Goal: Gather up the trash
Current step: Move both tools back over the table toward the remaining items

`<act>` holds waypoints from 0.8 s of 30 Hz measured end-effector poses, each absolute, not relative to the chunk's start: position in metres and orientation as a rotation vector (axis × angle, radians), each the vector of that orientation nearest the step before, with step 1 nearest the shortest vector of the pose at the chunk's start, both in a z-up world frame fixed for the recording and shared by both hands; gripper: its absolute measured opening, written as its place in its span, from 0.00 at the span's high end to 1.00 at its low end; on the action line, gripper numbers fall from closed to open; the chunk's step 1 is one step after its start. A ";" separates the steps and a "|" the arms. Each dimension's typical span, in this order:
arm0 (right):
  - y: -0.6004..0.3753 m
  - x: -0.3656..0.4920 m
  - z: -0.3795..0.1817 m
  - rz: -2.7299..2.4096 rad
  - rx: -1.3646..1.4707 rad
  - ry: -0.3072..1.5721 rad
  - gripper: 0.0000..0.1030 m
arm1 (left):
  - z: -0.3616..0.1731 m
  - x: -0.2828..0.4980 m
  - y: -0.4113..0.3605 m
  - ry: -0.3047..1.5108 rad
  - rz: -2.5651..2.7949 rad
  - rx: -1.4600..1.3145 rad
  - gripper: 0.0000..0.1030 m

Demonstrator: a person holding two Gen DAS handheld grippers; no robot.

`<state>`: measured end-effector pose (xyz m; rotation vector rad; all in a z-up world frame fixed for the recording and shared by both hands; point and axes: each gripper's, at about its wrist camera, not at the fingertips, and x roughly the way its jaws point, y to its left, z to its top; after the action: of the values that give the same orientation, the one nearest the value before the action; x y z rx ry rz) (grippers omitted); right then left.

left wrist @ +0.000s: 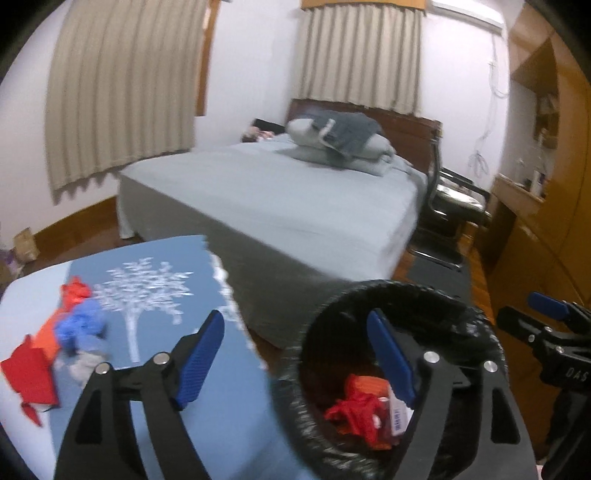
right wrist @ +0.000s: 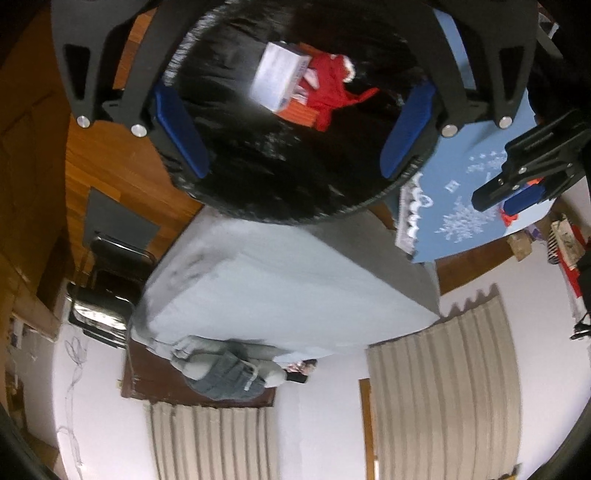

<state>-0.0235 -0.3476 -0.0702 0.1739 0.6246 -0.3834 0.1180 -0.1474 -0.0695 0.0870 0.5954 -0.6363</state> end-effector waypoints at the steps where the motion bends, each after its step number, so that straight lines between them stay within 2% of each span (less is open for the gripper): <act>1: -0.343 -0.020 -0.069 -0.371 0.173 0.623 0.11 | -0.068 0.119 -0.138 0.590 -0.615 0.084 0.21; 13: -0.261 0.040 -0.065 -0.188 0.125 0.606 0.10 | -0.077 0.138 -0.032 0.602 -0.390 0.051 0.19; 24: -0.178 0.091 -0.095 -0.015 0.071 0.600 0.10 | -0.103 0.154 0.065 0.610 -0.170 0.055 0.19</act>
<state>0.0906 -0.1785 -0.0947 0.0714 0.6004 -0.0154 0.1544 0.0648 -0.1034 0.0547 0.6095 -0.1700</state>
